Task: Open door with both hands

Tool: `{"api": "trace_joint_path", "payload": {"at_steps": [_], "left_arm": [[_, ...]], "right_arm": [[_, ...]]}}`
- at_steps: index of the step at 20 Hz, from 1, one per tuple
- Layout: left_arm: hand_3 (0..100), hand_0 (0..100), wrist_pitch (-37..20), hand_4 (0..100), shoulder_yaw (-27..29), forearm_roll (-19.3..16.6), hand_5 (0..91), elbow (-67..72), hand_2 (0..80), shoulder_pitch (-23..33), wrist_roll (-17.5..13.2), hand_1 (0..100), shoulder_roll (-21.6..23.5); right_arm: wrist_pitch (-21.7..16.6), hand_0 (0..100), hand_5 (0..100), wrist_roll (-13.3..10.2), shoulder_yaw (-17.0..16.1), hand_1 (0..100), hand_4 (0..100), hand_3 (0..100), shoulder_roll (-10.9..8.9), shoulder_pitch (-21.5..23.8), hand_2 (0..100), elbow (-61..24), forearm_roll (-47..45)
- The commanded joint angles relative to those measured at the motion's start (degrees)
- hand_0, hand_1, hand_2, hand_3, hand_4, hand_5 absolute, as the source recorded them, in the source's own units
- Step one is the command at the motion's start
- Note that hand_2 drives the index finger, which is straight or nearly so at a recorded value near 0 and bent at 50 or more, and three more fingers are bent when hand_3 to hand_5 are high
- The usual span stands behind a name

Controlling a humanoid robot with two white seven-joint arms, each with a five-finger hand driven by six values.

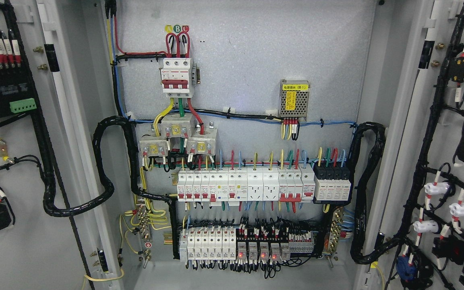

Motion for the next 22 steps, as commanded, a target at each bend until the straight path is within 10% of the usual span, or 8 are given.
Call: {"api": "trace_joint_path", "payload": {"at_steps": [1, 7, 22], "left_arm": [[3, 29, -4.31, 3, -17.31, -8.53, 0.0, -7.26, 2.7, 1.65, 9.06, 0, -11.32], [3, 29, -4.58, 3, -24.01, -9.95, 0.0, -7.35, 2.7, 2.61, 25.86, 0, -11.41], [3, 29, -5.46, 4, -24.36, -9.86, 0.0, -7.18, 2.7, 6.57, 26.32, 0, -11.32]], "right_arm": [[1.69, 22, 0, -0.08, 7.93, 0, 0, 0, 8.39, -2.34, 0, -0.09, 8.11], [2.48, 22, 0, -2.53, 13.12, 0, 0, 0, 11.22, -4.53, 0, 2.01, 10.85], [1.87, 22, 0, -3.33, 14.88, 0, 0, 0, 13.06, -7.17, 0, 7.56, 10.76]]}}
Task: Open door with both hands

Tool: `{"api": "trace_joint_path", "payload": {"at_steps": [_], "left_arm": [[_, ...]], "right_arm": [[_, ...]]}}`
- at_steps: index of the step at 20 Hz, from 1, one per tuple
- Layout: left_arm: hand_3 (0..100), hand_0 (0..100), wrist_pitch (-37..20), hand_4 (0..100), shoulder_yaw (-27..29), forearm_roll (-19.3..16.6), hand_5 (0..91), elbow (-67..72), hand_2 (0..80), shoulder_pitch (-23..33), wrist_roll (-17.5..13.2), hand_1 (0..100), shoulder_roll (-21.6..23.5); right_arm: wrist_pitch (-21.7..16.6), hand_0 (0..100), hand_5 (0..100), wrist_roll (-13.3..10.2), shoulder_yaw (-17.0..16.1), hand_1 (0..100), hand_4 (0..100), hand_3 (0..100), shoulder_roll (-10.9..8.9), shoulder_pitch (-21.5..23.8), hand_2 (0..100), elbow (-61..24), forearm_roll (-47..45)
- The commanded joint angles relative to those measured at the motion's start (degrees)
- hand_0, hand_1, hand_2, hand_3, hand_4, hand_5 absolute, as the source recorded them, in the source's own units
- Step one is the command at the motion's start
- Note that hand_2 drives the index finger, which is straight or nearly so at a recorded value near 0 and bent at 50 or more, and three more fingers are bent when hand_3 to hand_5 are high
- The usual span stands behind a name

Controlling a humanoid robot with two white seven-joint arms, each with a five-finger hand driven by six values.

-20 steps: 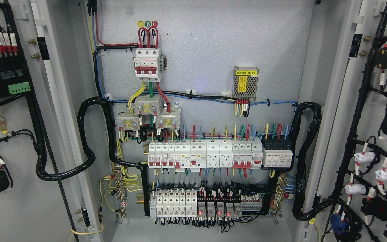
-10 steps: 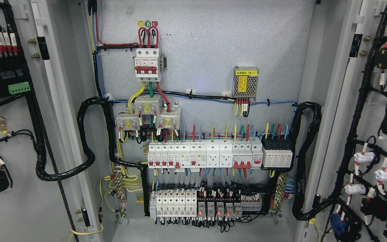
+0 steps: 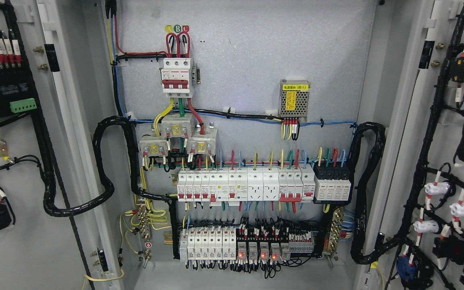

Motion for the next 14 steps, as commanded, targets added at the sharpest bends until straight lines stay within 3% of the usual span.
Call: {"api": "trace_joint_path", "payload": {"at_steps": [1, 14], "left_arm": [[3, 29, -0.02, 4, -3.81, -0.16, 0.0, -1.01, 2.7, 0.92, 0.01, 0, -1.11], [3, 29, -0.02, 4, -2.67, -0.16, 0.0, -0.83, 2.7, 1.01, 0.01, 0, -1.02]], "right_arm": [[-0.13, 22, 0, -0.12, 2.43, 0, 0, 0, 1.45, -0.53, 0, 2.01, 0.11], [-0.3, 22, 0, -0.03, -0.38, 0, 0, 0, 1.01, -0.53, 0, 0.51, 0.1]]}}
